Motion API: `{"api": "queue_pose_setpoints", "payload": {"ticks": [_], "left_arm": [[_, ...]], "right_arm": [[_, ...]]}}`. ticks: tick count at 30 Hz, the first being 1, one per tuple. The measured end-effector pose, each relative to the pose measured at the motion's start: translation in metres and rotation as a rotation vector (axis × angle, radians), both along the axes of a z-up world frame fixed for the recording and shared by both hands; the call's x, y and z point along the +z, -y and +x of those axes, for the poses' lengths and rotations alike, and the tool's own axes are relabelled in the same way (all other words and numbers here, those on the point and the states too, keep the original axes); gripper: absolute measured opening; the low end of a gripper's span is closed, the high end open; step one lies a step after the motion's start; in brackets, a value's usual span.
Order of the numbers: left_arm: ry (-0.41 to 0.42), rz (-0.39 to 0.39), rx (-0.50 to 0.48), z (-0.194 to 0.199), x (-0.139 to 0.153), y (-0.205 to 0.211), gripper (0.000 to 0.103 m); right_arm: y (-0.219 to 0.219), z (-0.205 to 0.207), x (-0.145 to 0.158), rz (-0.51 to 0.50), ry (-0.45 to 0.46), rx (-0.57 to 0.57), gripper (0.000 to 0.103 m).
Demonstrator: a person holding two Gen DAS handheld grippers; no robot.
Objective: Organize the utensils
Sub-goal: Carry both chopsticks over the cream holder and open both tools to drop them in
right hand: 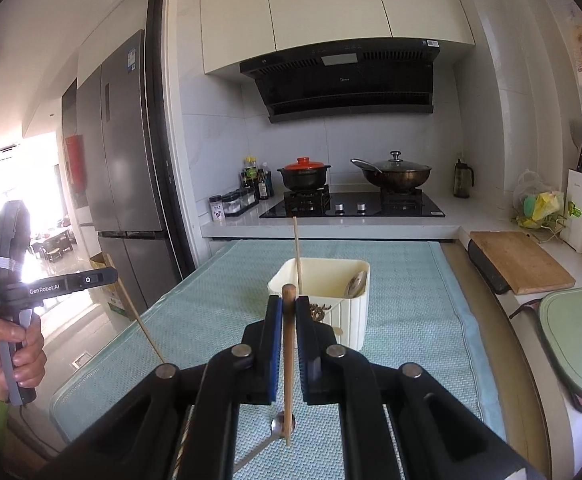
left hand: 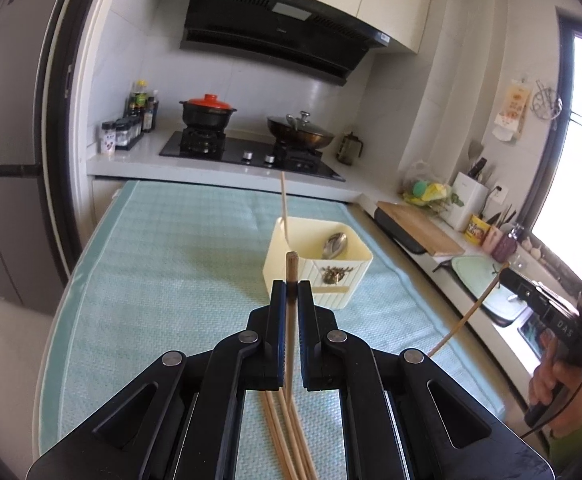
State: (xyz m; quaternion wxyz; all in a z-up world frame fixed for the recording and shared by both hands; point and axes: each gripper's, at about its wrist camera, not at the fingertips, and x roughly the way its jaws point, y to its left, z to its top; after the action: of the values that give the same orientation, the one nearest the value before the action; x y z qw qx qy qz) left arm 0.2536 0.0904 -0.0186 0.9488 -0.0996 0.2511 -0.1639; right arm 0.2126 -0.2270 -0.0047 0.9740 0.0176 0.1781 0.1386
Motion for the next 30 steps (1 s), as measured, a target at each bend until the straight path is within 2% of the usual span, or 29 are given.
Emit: {"api": "queue_pose_setpoints", "payload": {"ticks": [8, 15, 24, 26, 30], "left_arm": [[0.034, 0.006, -0.017, 0.012, 0.023, 0.005, 0.004], [0.076, 0.006, -0.036, 0.044, 0.062, 0.011, 0.003], [0.166, 0.026, -0.022, 0.104, 0.111, 0.044, 0.003], [0.173, 0.037, -0.017, 0.120, 0.114, 0.054, 0.003], [0.131, 0.059, -0.018, 0.158, 0.101, 0.075, 0.003]], "right_arm": [[-0.004, 0.016, 0.021, -0.012, 0.029, 0.011, 0.007], [-0.008, 0.043, 0.055, -0.036, 0.083, 0.016, 0.007], [-0.012, 0.114, 0.108, -0.059, 0.164, -0.014, 0.007], [-0.015, 0.134, 0.113, -0.063, 0.176, -0.021, 0.007], [-0.024, 0.176, 0.107, -0.080, 0.154, -0.008, 0.007]]}}
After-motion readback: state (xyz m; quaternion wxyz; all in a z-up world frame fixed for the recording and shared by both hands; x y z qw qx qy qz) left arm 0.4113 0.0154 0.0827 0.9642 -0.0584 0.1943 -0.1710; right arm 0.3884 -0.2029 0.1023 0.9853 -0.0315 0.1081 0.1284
